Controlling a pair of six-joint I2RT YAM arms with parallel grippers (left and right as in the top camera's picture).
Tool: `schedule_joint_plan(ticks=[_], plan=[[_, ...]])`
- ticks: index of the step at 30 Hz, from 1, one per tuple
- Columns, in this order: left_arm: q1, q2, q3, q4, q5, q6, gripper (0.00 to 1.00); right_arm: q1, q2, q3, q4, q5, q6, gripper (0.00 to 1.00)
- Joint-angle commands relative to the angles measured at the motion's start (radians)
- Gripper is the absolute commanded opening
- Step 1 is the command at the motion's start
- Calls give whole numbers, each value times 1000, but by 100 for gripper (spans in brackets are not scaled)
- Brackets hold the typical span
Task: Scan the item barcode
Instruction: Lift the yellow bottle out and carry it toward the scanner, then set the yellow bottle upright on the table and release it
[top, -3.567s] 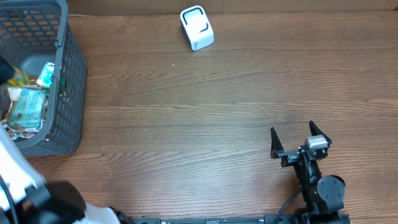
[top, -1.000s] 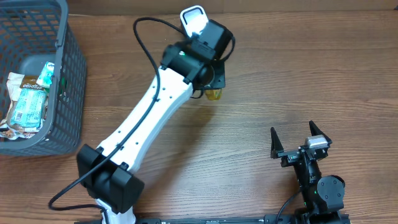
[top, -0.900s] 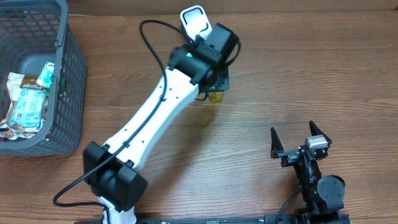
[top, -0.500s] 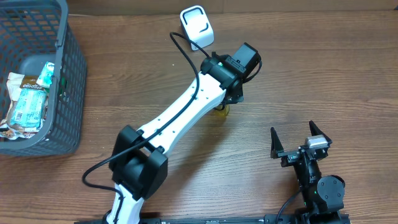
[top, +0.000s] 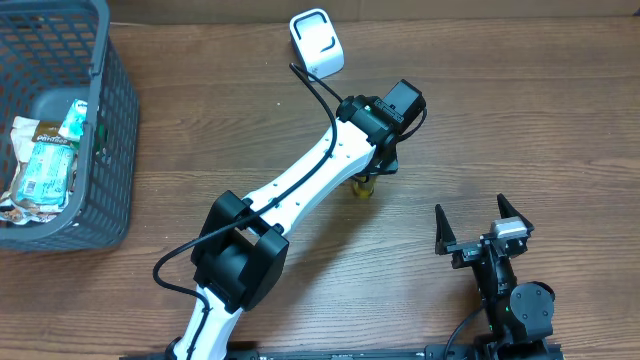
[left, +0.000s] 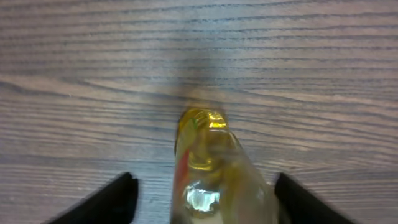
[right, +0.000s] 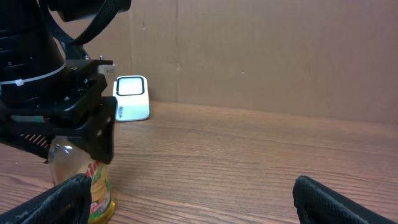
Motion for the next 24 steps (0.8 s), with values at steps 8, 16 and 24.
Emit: schedule_joint_plan(ticks=[8, 16, 24], plan=[[-4, 11, 40, 14, 23, 35, 87, -3, -7, -11, 2, 10, -4, 100], [6, -21, 241, -44, -1, 121, 95, -3, -7, -11, 2, 10, -4, 100], [66, -44, 375, -167, -74, 121, 98, -3, -7, -11, 2, 10, -4, 100]])
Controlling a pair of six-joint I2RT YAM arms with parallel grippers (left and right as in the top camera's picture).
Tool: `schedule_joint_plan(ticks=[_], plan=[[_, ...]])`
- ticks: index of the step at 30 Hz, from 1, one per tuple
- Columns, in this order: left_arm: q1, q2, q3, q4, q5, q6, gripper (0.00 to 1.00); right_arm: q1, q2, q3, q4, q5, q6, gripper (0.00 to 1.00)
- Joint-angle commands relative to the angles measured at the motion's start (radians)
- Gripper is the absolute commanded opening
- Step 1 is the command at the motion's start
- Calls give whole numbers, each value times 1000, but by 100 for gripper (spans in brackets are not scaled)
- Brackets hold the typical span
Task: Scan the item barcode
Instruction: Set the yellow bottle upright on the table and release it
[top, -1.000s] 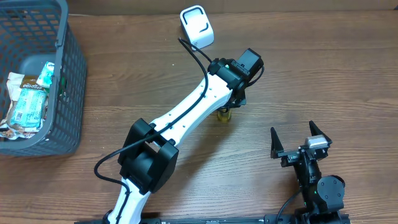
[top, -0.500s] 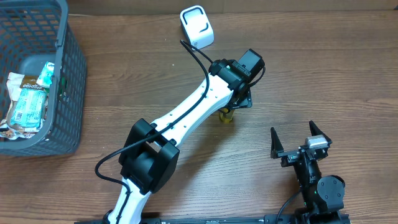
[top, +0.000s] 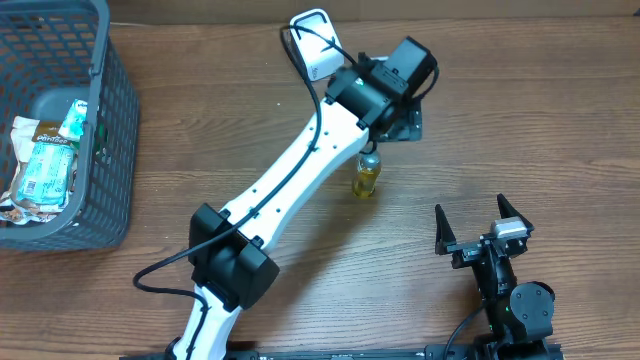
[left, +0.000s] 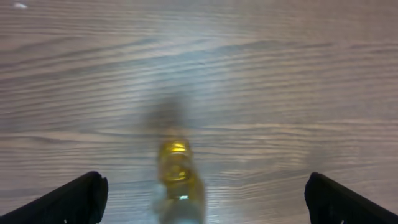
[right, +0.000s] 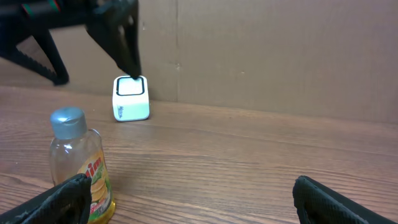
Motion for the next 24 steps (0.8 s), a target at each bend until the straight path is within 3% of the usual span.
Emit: schedule_joint_plan(ticks=[1, 11, 15, 17, 18, 19, 20, 24], plan=[[49, -42, 59, -56, -60, 19, 98, -3, -7, -11, 2, 10, -4, 100], [195, -52, 77, -217, -56, 19, 99, -3, -7, -11, 2, 10, -4, 100], [252, -52, 77, -272, -56, 59, 89, -3, -7, -11, 2, 10, -4, 100], [275, -52, 77, -290, -56, 87, 74, -3, -7, -11, 2, 10, -4, 100], [285, -52, 77, -296, -56, 100, 59, -3, -7, -11, 2, 10, -4, 100], [295, -52, 77, -302, -56, 116, 12, -3, -7, -11, 2, 10, -4, 100], [303, -52, 77, -307, -56, 124, 4, -3, -7, -11, 2, 10, -4, 100], [341, -55, 77, -331, -56, 140, 4, -3, -7, -11, 2, 10, -4, 100]])
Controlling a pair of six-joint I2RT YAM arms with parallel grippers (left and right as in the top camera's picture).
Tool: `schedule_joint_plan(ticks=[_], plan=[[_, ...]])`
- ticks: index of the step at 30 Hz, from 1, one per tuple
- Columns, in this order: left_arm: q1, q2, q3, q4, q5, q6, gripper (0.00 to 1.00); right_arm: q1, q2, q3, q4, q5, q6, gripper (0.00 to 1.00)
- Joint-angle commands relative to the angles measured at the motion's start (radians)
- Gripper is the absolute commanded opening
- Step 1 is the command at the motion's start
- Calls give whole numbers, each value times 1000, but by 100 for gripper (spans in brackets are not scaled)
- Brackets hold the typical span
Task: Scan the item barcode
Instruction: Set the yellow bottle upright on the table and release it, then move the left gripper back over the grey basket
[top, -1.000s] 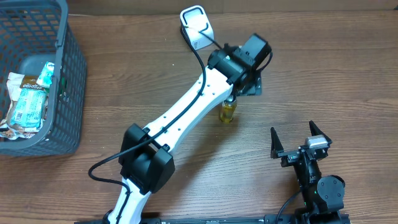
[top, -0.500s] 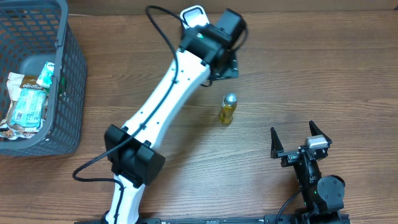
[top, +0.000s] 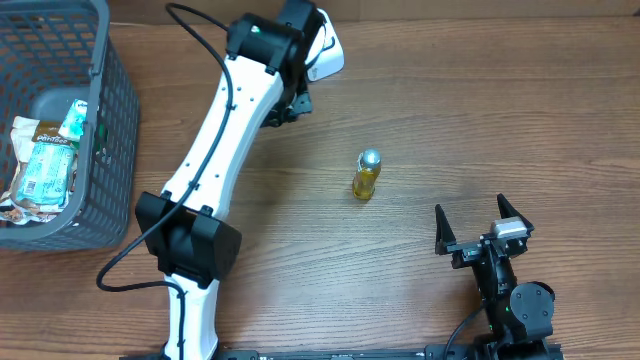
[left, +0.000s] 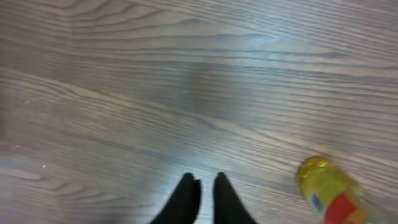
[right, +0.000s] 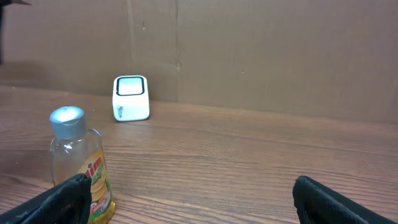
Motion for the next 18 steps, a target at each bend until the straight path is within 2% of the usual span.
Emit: schedule_joint_plan(ticks=[1, 7, 18], plan=[[34, -51, 28, -14, -17, 48, 4, -3, -7, -11, 2, 10, -4, 100], [126, -130, 28, -13, -17, 71, 4, -3, -7, -11, 2, 10, -4, 100], [382, -344, 28, 174, -17, 71, 5, -3, -7, -11, 2, 10, -4, 100]])
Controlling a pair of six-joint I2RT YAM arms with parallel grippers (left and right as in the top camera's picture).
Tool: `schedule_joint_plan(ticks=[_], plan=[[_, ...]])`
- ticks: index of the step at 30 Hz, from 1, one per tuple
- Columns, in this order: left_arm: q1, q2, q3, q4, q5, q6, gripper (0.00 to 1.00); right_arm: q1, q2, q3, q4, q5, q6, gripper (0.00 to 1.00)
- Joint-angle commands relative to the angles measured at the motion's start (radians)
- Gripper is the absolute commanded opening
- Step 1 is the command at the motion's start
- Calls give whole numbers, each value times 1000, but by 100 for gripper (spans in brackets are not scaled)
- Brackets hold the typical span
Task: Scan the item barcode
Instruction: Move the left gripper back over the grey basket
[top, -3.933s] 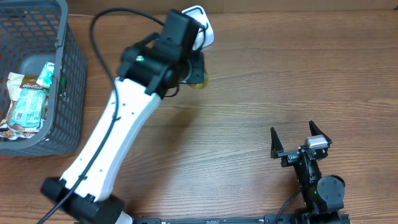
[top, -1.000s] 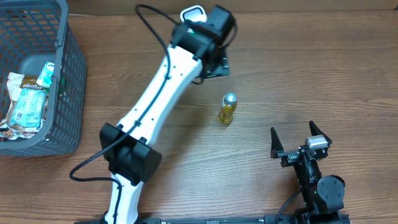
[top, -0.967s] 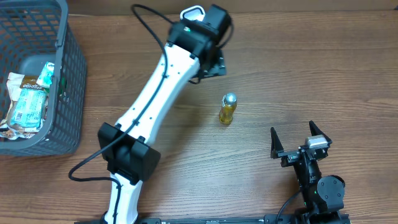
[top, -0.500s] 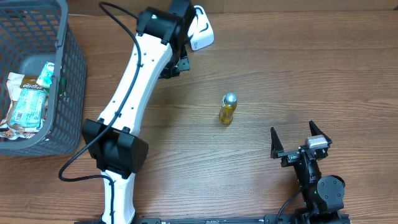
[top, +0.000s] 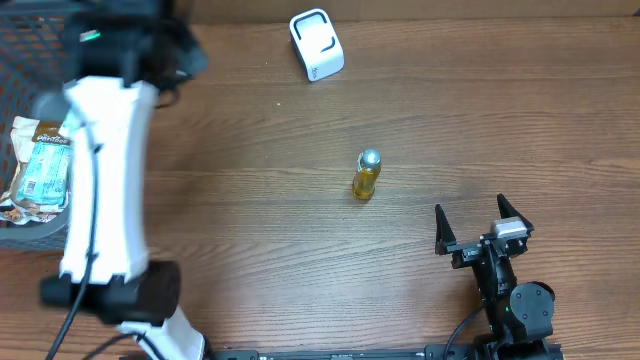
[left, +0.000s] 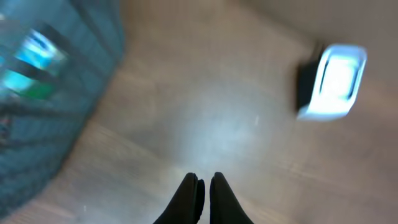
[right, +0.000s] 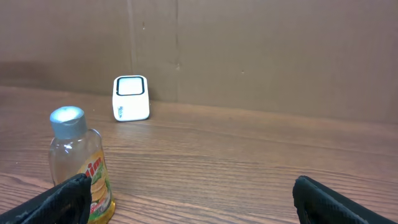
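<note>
A small clear bottle of yellow liquid with a grey cap stands upright mid-table, also at the left of the right wrist view. The white scanner cube sits at the back, seen too from both wrists. My left arm reaches to the far left, blurred, beside the basket. My left gripper is shut on nothing above bare wood. My right gripper rests open at the front right, its fingers wide apart and empty.
A grey wire basket holding several snack packets stands at the left edge, and shows blurred in the left wrist view. A brown cardboard wall backs the table.
My left arm has gone from beside the scanner at the back middle to the far left by the basket, its gripper still shut. The bottle, the scanner and my right gripper are unmoved.
My left gripper first stood open around the upright bottle. Then it was higher above the bottle and open wider, with the bottle left standing. Later it was shut near the scanner, and now it is over by the basket. My right arm stayed still throughout.
</note>
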Motion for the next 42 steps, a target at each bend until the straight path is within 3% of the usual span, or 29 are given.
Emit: schedule_joint_plan(ticks=[1, 3, 5, 8, 9, 12, 15, 28, 33, 42], plan=[[87, -60, 23, 40, -16, 22, 4, -3, -7, -11, 2, 10, -4, 100], [145, -66, 23, 57, -16, 22, 6, -3, -7, -11, 2, 10, -4, 100], [206, -65, 23, 67, -17, 22, 20, -3, -7, -11, 2, 10, -4, 100], [299, -53, 23, 69, -13, 22, 29, -3, -7, -11, 2, 10, -4, 100], [318, -49, 23, 68, -14, 22, 38, -3, -7, -11, 2, 10, -4, 100], [369, -47, 20, 63, -14, 26, 77, -3, -7, -11, 2, 10, -4, 100], [409, -47, 20, 61, -14, 60, 99, -3, -7, -11, 2, 10, -4, 100], [522, 70, 19, 46, -5, 291, 100, -3, -7, -11, 2, 10, -4, 100], [528, 163, 20, 43, 27, 440, 100, -3, -7, -11, 2, 10, -4, 100], [536, 350, 19, 49, 100, 520, 100, -3, -7, -11, 2, 10, -4, 100]])
